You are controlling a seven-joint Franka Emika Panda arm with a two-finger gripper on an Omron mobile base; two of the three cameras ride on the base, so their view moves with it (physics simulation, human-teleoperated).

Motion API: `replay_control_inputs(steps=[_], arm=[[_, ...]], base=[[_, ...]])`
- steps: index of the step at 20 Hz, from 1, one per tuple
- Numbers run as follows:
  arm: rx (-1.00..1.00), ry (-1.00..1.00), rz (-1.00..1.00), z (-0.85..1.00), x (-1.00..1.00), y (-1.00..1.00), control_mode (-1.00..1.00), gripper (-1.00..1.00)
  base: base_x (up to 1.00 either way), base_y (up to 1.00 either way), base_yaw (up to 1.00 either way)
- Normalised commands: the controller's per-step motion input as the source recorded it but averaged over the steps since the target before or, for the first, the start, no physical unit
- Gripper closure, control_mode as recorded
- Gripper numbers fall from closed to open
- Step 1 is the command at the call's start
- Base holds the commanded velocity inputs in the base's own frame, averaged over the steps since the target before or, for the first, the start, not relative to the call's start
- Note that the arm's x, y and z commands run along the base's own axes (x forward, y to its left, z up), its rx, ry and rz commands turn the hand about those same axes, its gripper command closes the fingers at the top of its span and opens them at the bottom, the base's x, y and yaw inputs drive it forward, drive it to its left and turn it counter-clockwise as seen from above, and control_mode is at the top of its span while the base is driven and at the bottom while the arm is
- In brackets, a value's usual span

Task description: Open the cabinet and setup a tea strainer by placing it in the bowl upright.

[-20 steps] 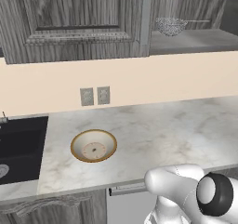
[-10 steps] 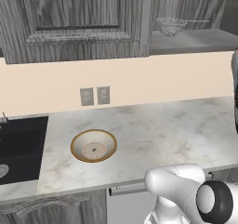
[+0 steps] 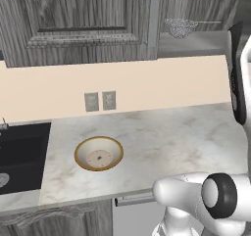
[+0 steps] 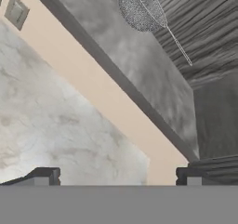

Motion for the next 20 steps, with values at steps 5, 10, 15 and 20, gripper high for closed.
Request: replay_control_inputs(steps=[5, 10, 15, 20], arm=[[0.08, 0.05, 0.06, 0.0, 0.54, 0.19, -1.0, -1.0], [0.0, -0.01, 0.07, 0.04, 0.2, 0.28, -1.0, -1.0], [0.03, -0.02, 0.24, 0.01, 0.21, 0.22, -1.0, -1.0], [0.07, -0.02, 0.3, 0.0, 0.32, 0.21, -1.0, -1.0]], base=[[0.0, 0.0, 0.0], [0.0, 0.0, 0.0], [0.0, 0.0, 0.0], [0.0, 0.0, 0.0]])
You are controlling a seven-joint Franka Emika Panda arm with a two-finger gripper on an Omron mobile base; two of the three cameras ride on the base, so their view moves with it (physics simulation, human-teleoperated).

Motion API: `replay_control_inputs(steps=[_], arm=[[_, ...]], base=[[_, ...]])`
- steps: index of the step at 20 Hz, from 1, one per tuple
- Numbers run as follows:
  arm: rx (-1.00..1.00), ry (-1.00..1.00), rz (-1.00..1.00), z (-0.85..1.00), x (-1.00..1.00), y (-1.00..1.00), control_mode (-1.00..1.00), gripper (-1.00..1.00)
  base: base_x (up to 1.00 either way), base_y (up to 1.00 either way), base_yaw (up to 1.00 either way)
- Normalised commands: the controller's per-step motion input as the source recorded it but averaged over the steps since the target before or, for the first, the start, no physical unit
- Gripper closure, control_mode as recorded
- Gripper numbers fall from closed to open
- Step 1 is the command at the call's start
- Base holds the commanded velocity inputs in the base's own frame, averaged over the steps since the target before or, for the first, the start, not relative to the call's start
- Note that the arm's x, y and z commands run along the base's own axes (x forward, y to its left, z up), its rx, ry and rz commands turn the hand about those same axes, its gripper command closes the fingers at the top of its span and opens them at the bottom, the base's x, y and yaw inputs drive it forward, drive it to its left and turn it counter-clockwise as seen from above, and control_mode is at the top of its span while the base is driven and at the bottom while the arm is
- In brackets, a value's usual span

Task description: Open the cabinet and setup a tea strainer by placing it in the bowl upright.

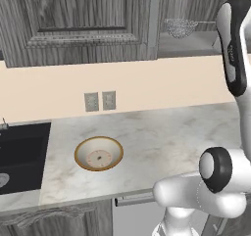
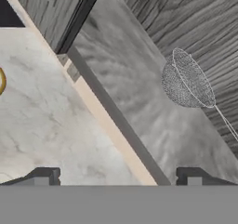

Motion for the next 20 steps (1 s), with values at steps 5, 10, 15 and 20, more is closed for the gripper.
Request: replay_control_inputs(steps=[5, 10, 15, 20], arm=[[0.09, -0.05, 0.35, 0.0, 0.4, 0.11, -1.0, -1.0], [-0.02, -0.26, 0.31, 0.0, 0.28, 0.0, -1.0, -1.0], [-0.17, -0.41, 0.24, -0.07, 0.08, 0.01, -1.0, -1.0], [-0.09, -0.28, 0.22, -0.14, 0.11, 0.0, -1.0, -1.0]], base=[[0.0, 0.0, 0.0], [0.0, 0.0, 0.0], [0.0, 0.0, 0.0], [0.0, 0.0, 0.0]])
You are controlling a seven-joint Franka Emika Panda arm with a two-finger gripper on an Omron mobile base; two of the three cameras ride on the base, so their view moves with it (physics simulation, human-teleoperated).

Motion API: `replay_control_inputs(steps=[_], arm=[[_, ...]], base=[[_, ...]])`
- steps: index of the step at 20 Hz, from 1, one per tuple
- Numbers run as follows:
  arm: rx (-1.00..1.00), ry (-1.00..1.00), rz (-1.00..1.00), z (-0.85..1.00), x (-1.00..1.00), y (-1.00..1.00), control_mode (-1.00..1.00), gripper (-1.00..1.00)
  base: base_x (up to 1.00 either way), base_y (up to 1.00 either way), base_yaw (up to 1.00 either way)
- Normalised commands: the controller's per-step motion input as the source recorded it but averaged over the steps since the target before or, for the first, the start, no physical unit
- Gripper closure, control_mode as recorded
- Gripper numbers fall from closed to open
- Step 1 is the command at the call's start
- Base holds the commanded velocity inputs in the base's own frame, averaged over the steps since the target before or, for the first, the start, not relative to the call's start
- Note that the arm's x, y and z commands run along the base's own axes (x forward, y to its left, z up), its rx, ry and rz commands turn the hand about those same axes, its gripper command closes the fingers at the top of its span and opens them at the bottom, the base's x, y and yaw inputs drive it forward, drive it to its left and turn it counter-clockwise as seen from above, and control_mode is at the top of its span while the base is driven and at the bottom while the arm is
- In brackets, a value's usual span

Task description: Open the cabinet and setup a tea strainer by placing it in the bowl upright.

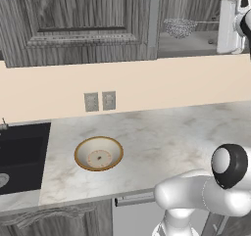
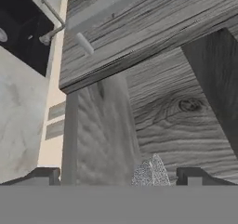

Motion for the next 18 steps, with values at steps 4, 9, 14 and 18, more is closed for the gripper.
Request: replay_control_inputs(steps=[4, 9, 14, 18], arm=[[-0.12, -0.03, 0.08, 0.0, 0.19, 0.01, -1.0, -1.0], [-0.24, 0.09, -0.05, 0.0, 0.46, -0.01, -1.0, -1.0], [-0.07, -0.02, -0.04, 0.0, 0.5, -0.17, -1.0, -1.0], [-0.01, -0.08, 0.0, -0.01, 0.39, -0.13, -1.0, -1.0]], base=[[0.0, 0.0, 0.0], [0.0, 0.0, 0.0], [0.0, 0.0, 0.0], [0.0, 0.0, 0.0]])
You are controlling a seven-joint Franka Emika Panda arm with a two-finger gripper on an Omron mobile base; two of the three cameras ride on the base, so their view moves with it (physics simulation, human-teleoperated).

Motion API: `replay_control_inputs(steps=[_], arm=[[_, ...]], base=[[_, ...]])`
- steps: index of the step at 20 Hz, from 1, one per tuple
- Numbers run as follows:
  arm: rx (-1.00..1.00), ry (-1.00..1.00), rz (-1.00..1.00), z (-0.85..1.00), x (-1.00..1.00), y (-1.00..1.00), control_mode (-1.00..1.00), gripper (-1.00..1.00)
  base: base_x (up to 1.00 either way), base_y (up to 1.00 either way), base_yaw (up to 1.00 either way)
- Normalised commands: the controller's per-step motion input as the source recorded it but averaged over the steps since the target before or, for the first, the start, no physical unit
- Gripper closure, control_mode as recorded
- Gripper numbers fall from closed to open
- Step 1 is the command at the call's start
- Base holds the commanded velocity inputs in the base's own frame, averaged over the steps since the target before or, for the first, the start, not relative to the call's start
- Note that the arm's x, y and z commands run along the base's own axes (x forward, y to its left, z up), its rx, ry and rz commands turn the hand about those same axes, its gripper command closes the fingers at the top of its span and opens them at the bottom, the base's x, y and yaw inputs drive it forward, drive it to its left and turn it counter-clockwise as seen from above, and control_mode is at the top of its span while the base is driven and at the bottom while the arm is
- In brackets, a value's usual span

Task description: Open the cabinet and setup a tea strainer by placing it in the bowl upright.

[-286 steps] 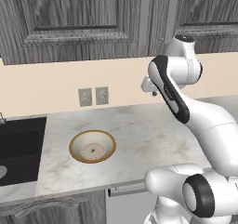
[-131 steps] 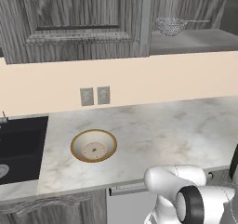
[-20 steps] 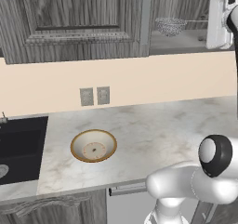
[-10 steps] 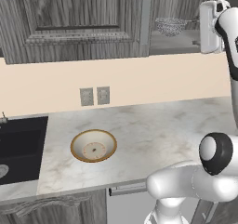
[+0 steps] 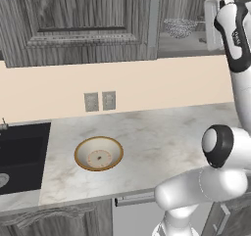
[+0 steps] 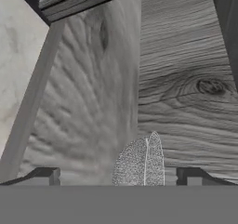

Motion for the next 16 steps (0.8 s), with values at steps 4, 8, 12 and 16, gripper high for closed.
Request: replay_control_inputs(steps=[4, 8, 12, 16], arm=[[-0.03, -0.02, 0.0, -0.01, 0.31, -0.06, -1.0, -1.0], [-0.04, 0.0, 0.0, 0.0, 0.3, -0.14, -1.0, -1.0], [-0.06, 0.0, 0.0, 0.0, 0.28, -0.08, -1.0, -1.0], [-0.08, 0.02, -0.01, 0.0, 0.22, -0.02, -1.0, -1.0]], base=[[0.0, 0.0, 0.0], [0.0, 0.0, 0.0], [0.0, 0.0, 0.0], [0.0, 0.0, 0.0]])
